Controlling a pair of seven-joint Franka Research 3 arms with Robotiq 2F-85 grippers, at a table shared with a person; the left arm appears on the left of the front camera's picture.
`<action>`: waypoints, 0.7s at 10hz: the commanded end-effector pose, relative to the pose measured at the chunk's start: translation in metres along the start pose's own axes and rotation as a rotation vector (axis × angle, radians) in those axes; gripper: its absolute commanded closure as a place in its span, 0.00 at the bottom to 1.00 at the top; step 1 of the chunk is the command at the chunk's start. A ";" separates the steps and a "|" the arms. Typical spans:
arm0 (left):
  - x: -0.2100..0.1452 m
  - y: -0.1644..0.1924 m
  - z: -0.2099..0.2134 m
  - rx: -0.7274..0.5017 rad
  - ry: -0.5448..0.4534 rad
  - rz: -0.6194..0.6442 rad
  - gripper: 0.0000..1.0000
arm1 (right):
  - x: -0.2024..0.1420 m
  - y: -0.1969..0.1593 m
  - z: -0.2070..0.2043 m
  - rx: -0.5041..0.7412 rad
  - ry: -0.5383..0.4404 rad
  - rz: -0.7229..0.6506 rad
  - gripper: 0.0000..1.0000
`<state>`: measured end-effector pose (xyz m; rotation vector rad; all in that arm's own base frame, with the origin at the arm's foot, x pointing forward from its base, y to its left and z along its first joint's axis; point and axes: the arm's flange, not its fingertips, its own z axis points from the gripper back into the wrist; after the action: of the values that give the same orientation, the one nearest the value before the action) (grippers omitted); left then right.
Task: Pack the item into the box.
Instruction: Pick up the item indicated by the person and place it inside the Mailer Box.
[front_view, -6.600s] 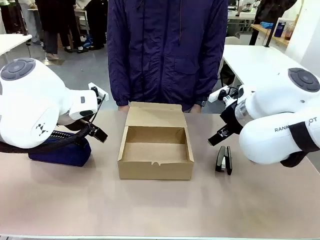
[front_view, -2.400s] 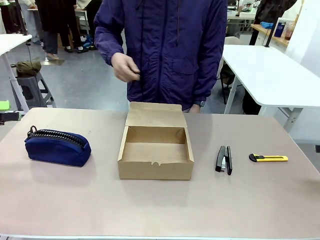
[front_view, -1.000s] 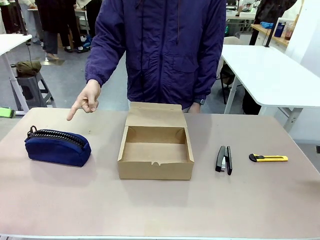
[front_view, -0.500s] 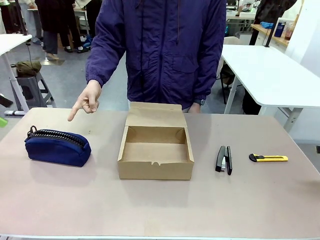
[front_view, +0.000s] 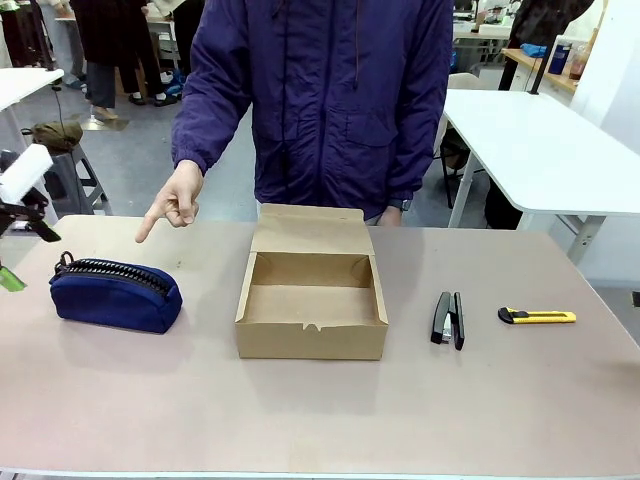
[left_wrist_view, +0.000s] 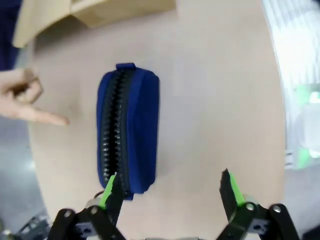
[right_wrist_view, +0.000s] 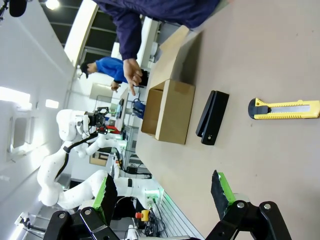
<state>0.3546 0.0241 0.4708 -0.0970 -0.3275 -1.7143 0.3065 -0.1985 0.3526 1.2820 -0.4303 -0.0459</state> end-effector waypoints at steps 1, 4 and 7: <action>0.029 0.019 -0.014 -0.049 0.049 -0.008 0.00 | 0.004 0.001 -0.002 0.020 -0.020 0.017 0.00; 0.065 0.047 -0.040 -0.109 0.081 -0.017 0.00 | 0.004 0.001 -0.002 0.020 -0.020 0.017 0.00; 0.075 0.070 -0.051 -0.143 0.121 0.023 0.00 | 0.004 0.001 -0.002 0.020 -0.020 0.017 0.00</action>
<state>0.4098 -0.0699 0.4485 -0.1239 -0.1502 -1.7316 0.3066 -0.1983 0.3527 1.2834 -0.4297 -0.0451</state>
